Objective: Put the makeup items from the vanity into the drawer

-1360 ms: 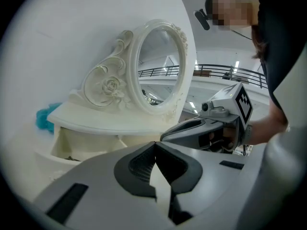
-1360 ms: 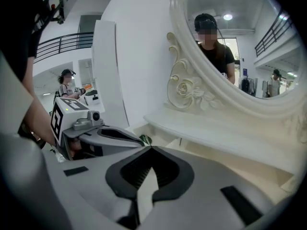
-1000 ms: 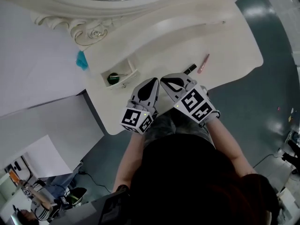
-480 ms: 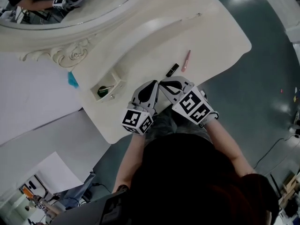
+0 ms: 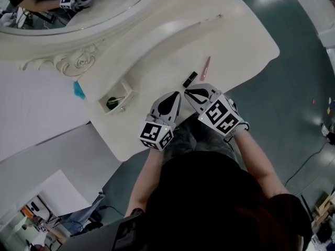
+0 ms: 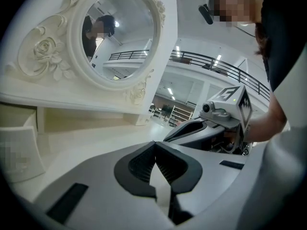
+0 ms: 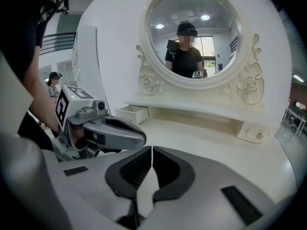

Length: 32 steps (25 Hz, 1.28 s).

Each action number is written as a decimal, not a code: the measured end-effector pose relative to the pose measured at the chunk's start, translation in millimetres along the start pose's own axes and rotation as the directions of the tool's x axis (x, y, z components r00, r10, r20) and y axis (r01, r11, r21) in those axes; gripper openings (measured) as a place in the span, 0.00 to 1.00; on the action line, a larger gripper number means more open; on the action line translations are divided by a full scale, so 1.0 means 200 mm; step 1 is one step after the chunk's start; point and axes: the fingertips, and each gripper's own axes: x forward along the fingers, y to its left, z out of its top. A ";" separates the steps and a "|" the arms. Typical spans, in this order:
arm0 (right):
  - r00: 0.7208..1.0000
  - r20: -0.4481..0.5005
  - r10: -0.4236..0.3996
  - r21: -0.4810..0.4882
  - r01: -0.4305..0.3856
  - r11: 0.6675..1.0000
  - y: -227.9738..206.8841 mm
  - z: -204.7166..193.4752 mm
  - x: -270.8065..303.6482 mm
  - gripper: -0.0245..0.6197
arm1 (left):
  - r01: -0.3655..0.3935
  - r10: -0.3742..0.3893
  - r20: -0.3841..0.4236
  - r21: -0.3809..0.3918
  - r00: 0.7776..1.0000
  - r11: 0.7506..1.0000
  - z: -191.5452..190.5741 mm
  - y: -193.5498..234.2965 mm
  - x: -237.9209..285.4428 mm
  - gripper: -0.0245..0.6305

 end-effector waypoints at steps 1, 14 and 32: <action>1.000 -0.019 -0.001 -0.031 0.000 1.000 -0.02 -0.02 0.00 0.08 | -0.001 0.001 -0.006 0.005 1.000 1.000 -0.01 0.00 0.00 0.06; 0.930 -0.368 0.025 -0.515 -0.227 0.826 -0.22 -0.24 0.16 0.32 | -0.019 0.019 -0.019 0.010 1.000 1.000 -0.08 0.01 0.02 0.06; 0.812 -0.568 0.134 -0.525 -0.483 0.701 -0.21 -0.35 0.27 0.29 | -0.076 0.077 0.023 -0.048 0.997 0.996 -0.08 0.07 -0.09 0.06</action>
